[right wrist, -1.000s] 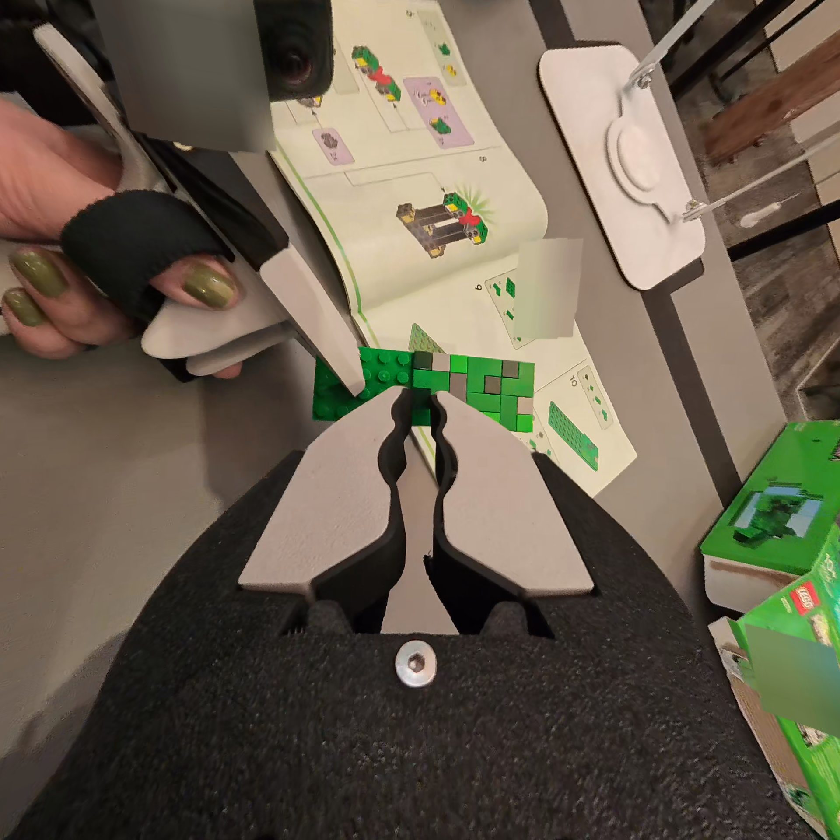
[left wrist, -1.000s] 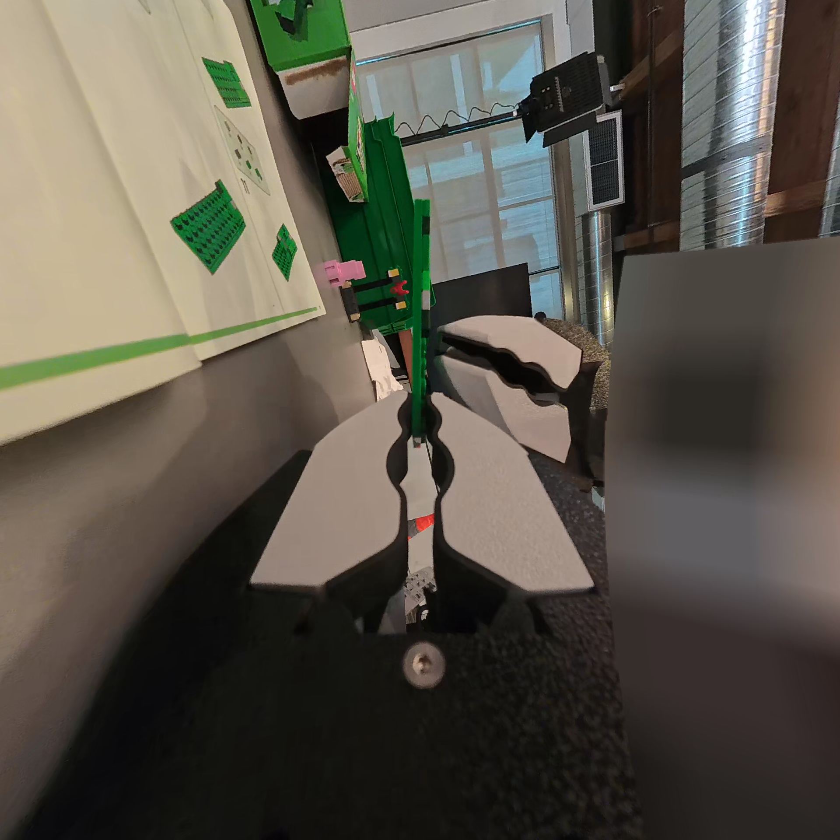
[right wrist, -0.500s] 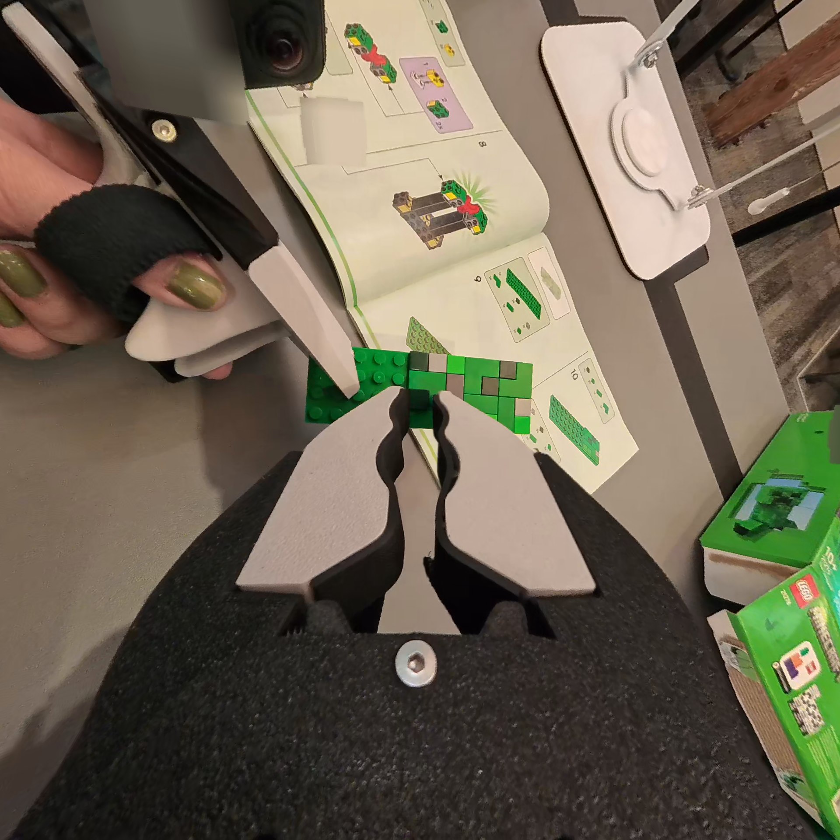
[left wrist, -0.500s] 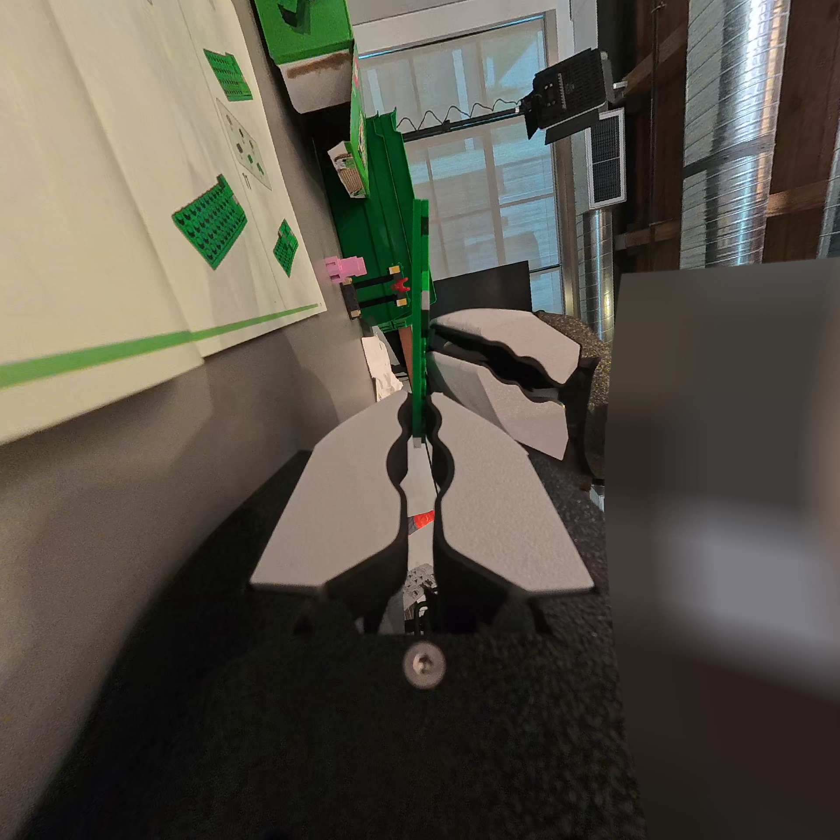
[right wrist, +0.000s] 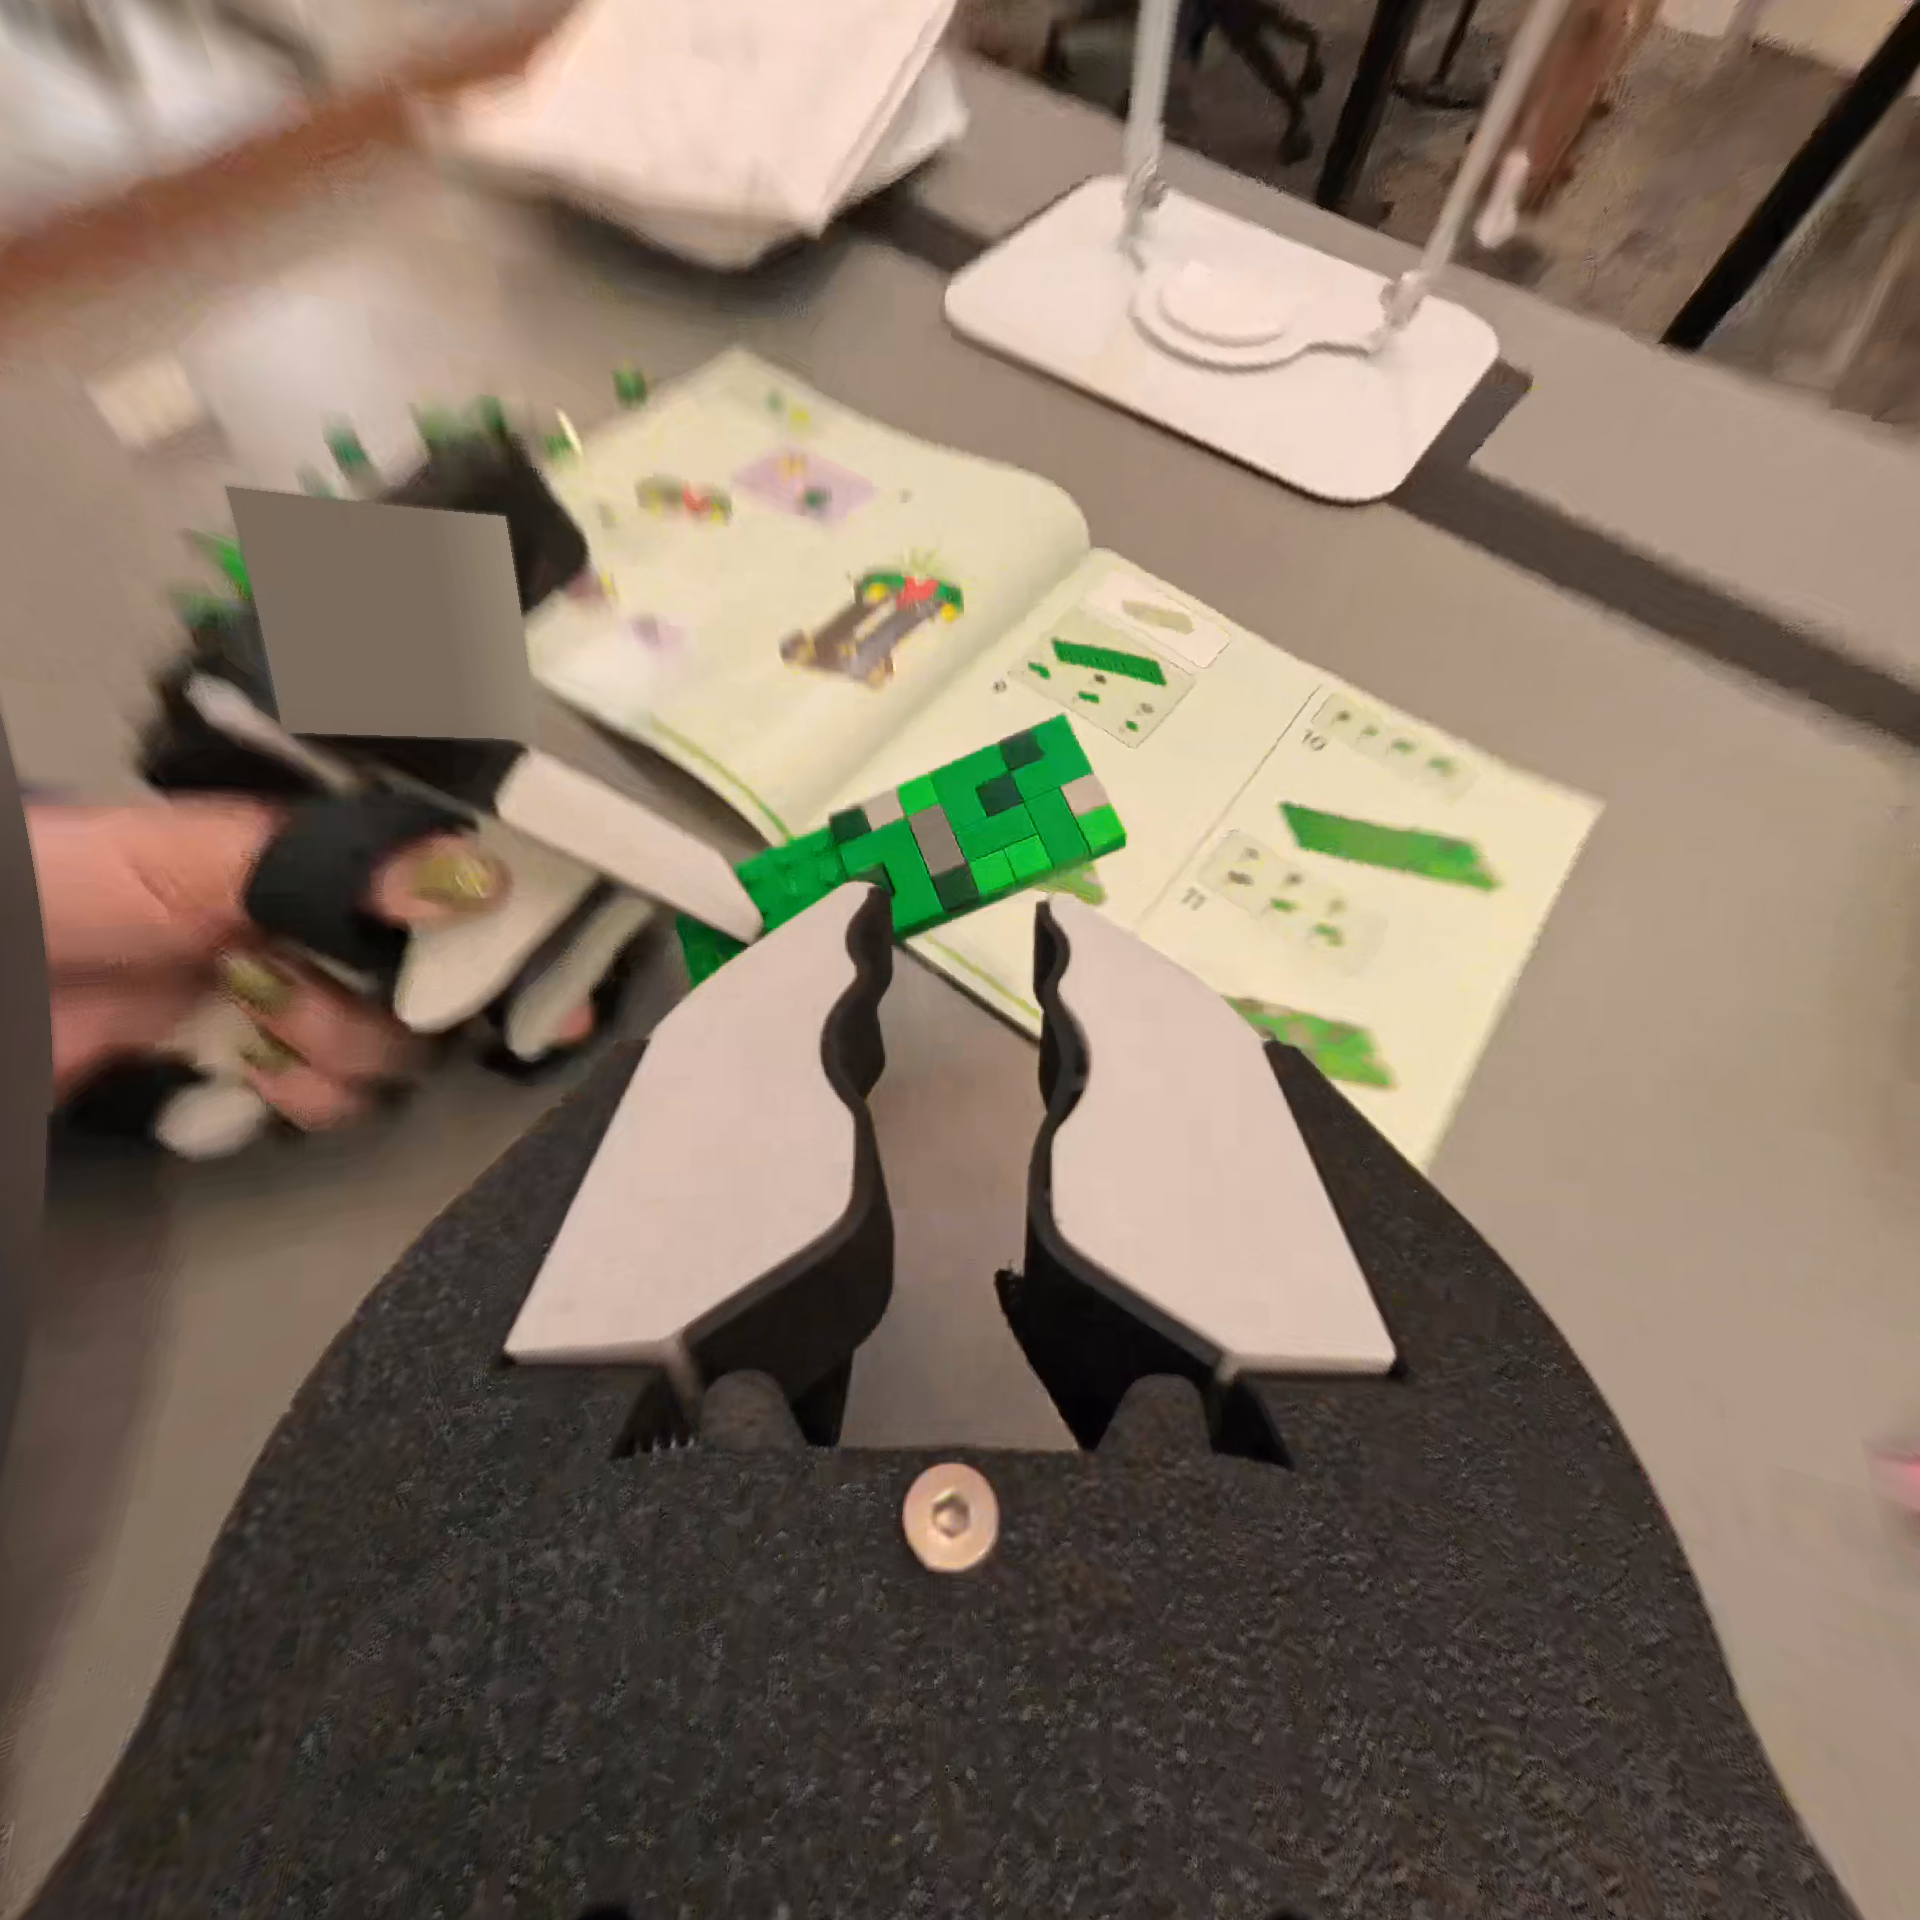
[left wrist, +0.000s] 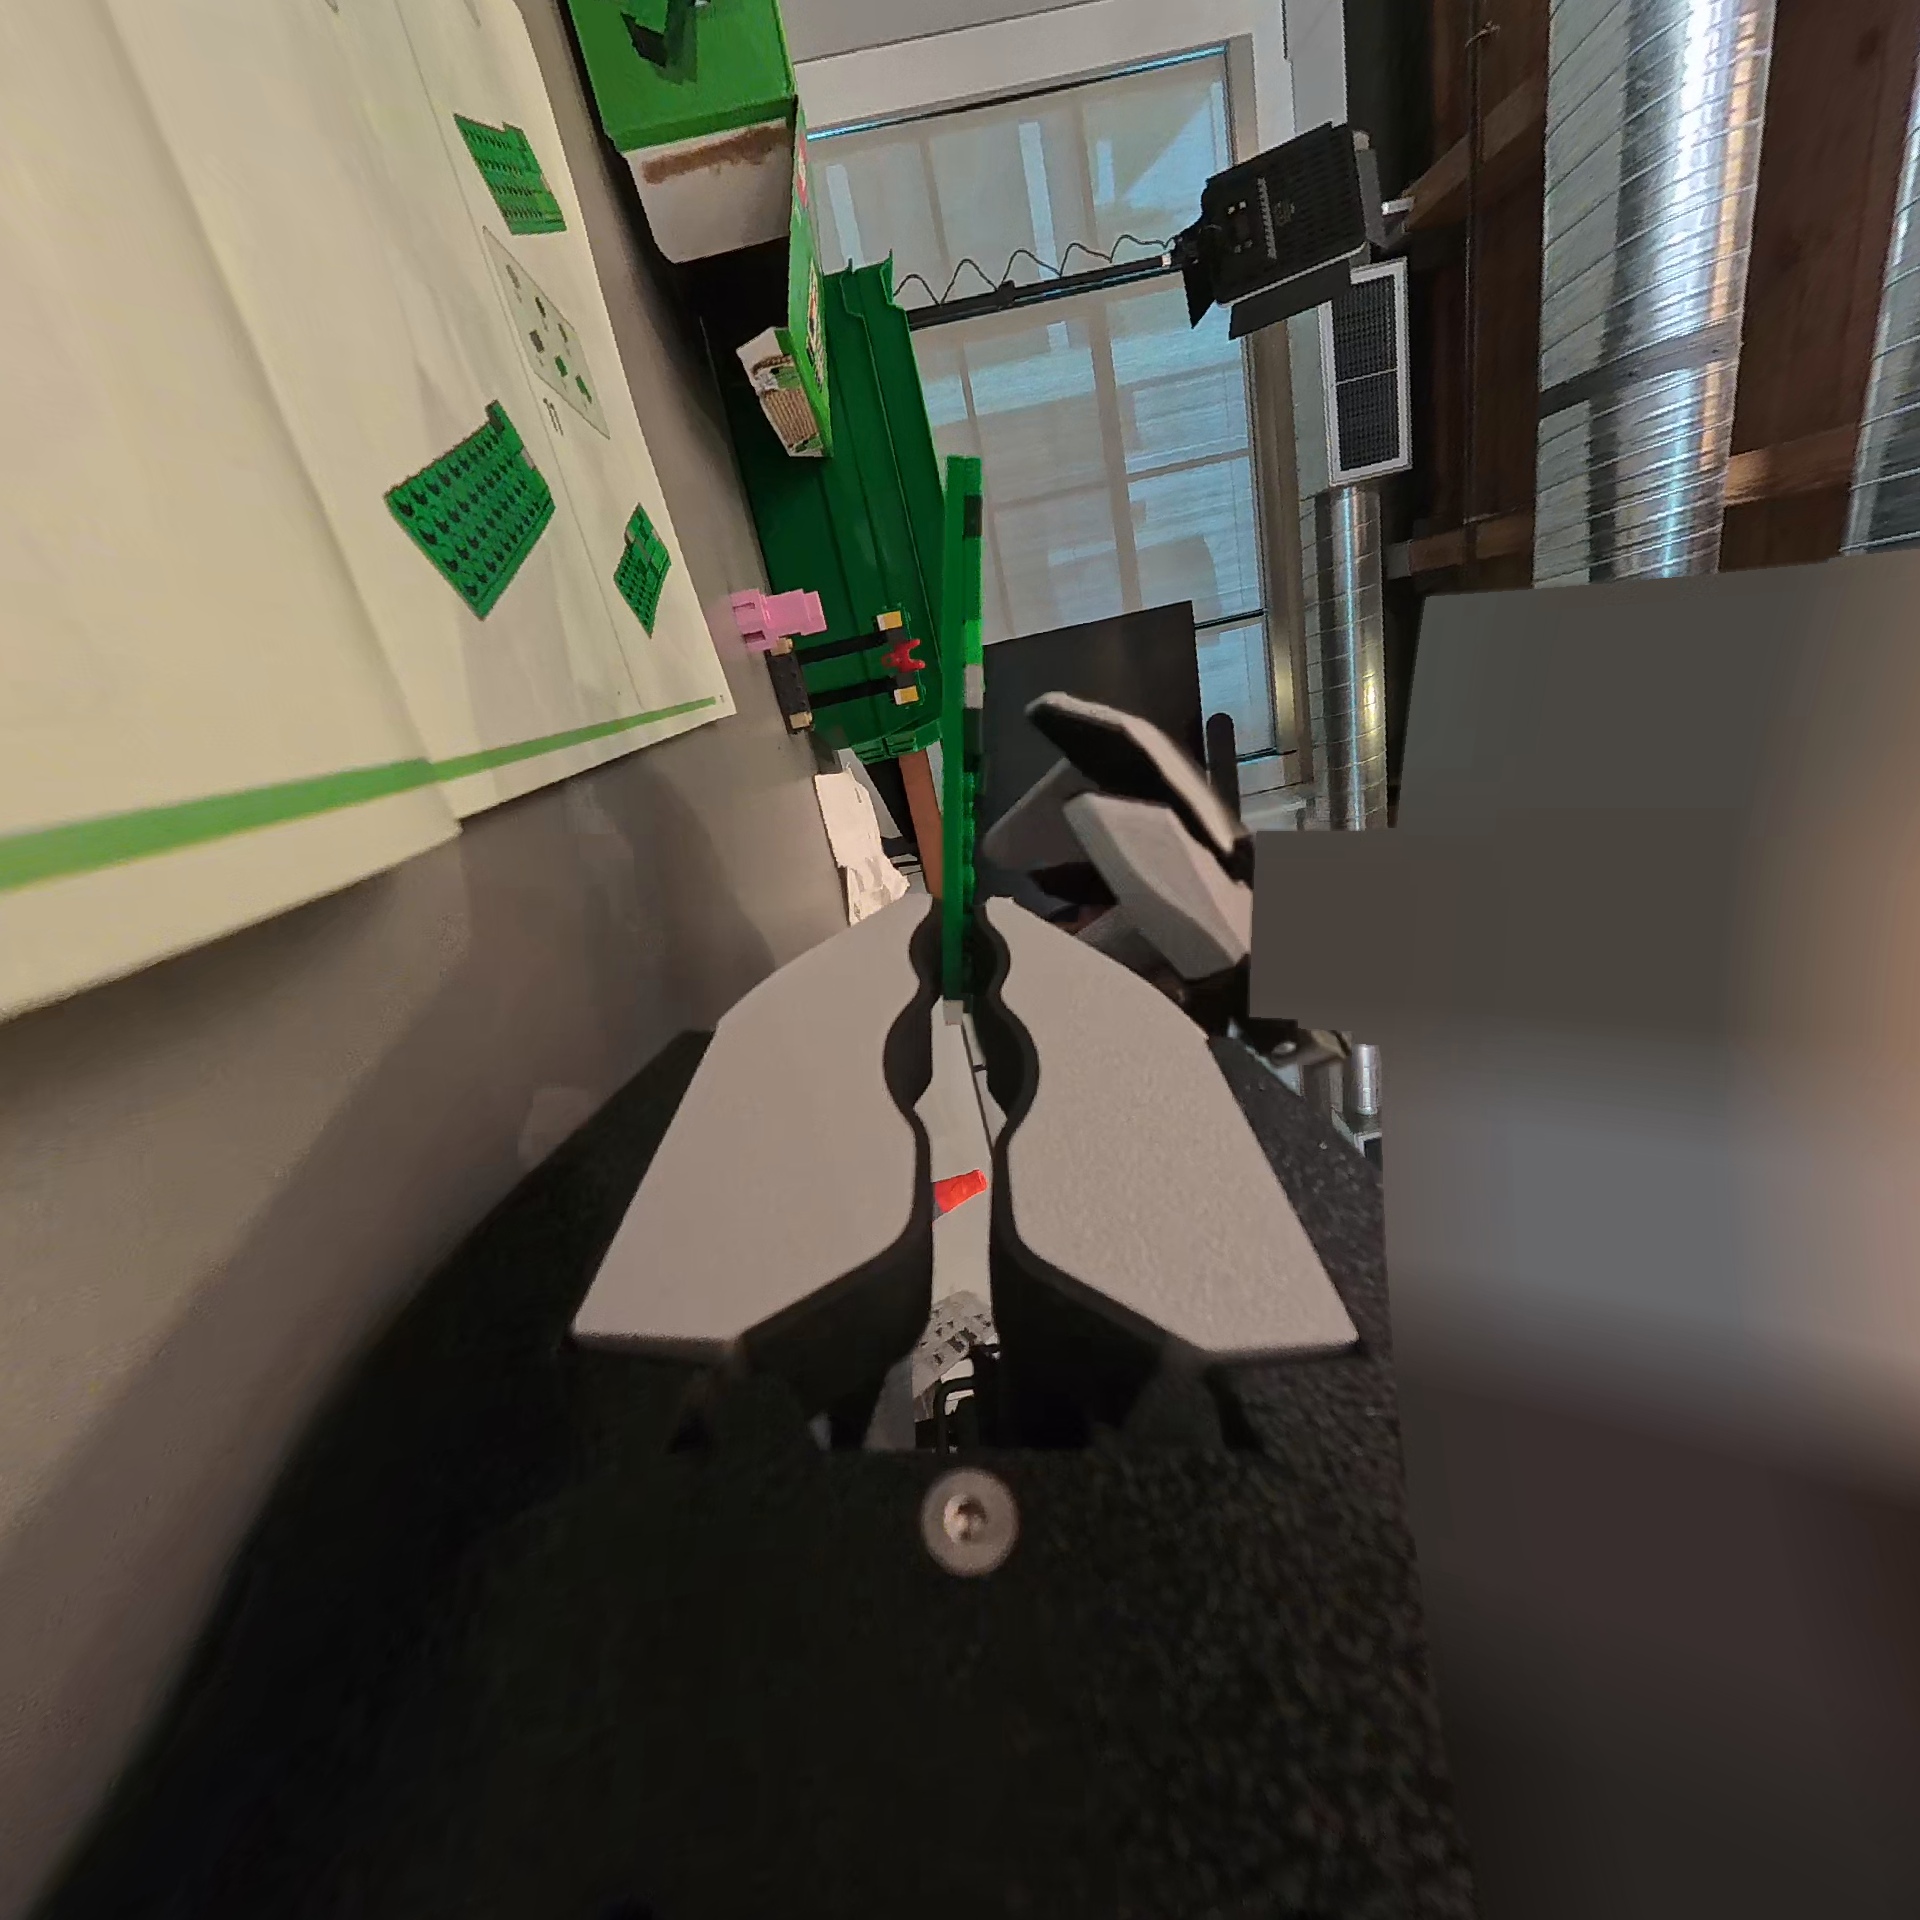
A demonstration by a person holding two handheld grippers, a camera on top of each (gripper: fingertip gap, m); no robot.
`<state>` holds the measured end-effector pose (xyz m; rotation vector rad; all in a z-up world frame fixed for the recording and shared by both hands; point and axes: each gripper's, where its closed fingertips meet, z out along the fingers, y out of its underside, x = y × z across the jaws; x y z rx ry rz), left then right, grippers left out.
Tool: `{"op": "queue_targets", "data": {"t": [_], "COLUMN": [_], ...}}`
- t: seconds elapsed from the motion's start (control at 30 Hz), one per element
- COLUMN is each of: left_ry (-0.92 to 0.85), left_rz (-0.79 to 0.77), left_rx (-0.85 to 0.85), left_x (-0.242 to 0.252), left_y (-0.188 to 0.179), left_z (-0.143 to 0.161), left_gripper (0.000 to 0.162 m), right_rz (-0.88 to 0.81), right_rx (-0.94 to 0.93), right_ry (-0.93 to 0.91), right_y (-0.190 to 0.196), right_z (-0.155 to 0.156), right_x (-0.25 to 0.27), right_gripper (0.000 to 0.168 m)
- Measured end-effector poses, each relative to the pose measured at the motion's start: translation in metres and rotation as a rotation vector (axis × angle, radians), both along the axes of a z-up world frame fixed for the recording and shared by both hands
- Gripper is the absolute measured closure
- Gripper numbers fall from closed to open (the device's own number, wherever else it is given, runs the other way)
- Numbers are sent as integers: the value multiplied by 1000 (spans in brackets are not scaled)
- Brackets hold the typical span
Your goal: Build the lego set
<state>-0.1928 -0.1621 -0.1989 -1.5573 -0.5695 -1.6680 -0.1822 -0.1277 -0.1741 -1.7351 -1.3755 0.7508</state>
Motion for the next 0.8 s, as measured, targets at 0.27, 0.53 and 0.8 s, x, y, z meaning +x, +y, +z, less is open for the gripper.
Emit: {"op": "queue_targets", "data": {"t": [0.27,0.53,0.8], "left_ry": [-26,-25,-10], "left_rz": [-16,-23,-25], "left_rx": [34,43,58], "left_x": [1,2,3], "left_y": [-2,-3,-4], "left_z": [5,7,8], "left_gripper": [158,158,158], "right_rz": [-49,-18,-22], "right_rx": [-825,-926,-943], "right_ry": [476,516,523], "right_y": [-15,-20,-20], "right_z": [-9,-10,-11], "right_x": [-11,-18,-17], "right_gripper": [138,151,158]}}
